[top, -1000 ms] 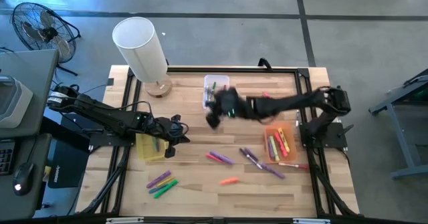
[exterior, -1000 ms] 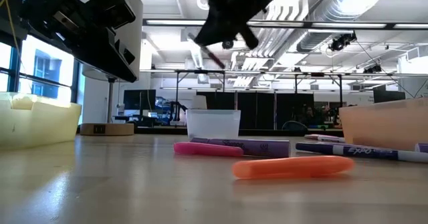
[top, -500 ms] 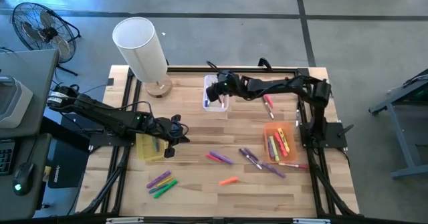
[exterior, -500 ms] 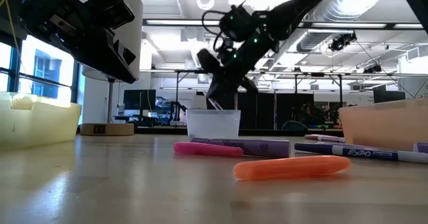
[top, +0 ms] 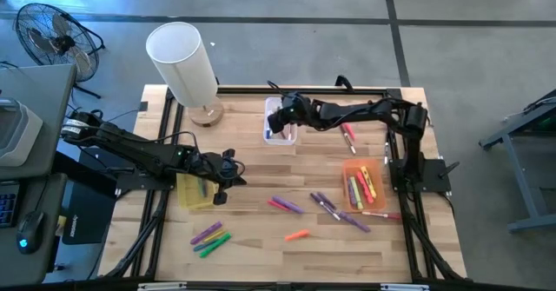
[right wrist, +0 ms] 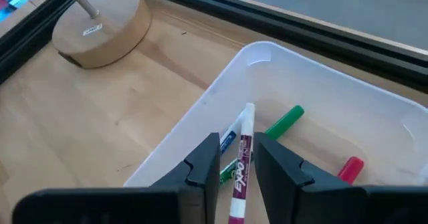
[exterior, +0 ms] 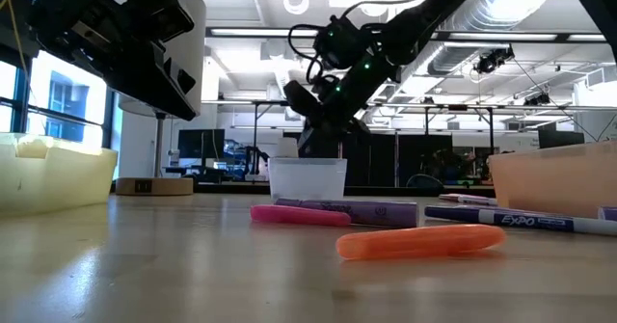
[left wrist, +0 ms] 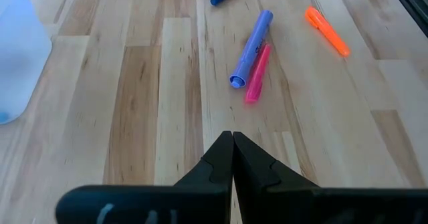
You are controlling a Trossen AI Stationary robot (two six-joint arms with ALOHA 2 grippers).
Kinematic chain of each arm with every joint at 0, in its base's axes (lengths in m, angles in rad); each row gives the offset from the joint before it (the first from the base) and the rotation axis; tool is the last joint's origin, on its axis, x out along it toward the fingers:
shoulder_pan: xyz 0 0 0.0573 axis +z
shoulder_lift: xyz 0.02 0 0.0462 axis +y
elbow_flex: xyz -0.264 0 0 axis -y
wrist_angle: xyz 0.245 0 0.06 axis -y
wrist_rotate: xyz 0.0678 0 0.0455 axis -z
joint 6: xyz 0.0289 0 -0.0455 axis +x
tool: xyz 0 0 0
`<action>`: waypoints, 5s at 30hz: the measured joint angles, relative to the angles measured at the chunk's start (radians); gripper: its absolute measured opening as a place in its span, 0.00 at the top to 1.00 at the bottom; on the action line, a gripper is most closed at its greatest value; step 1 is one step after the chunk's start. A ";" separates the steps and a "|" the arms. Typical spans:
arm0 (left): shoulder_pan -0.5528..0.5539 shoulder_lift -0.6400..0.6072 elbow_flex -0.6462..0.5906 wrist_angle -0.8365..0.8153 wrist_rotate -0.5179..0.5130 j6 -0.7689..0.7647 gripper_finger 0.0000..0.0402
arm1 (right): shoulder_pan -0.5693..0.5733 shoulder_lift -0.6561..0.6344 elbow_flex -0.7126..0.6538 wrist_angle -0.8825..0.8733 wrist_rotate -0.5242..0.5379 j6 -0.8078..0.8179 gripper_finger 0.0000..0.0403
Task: Pick & Place Markers
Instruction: Put the pink pen into the yellow bin
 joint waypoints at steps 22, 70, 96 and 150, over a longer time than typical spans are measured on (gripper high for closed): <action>0.000 0.001 0.000 0.039 0.008 -0.002 1.00 | 0.318 -0.295 0.001 -0.477 -0.117 -0.264 0.99; -0.010 0.361 0.292 -0.096 -0.013 0.071 0.67 | 0.778 -0.299 -0.327 -0.111 0.194 -0.049 1.00; -0.082 0.751 0.653 -0.351 0.004 0.234 0.67 | 0.787 -0.299 -0.327 -0.105 0.193 -0.051 1.00; -0.079 0.477 0.631 -0.701 -0.018 -0.128 0.93 | 0.790 -0.299 -0.327 -0.104 0.190 -0.047 1.00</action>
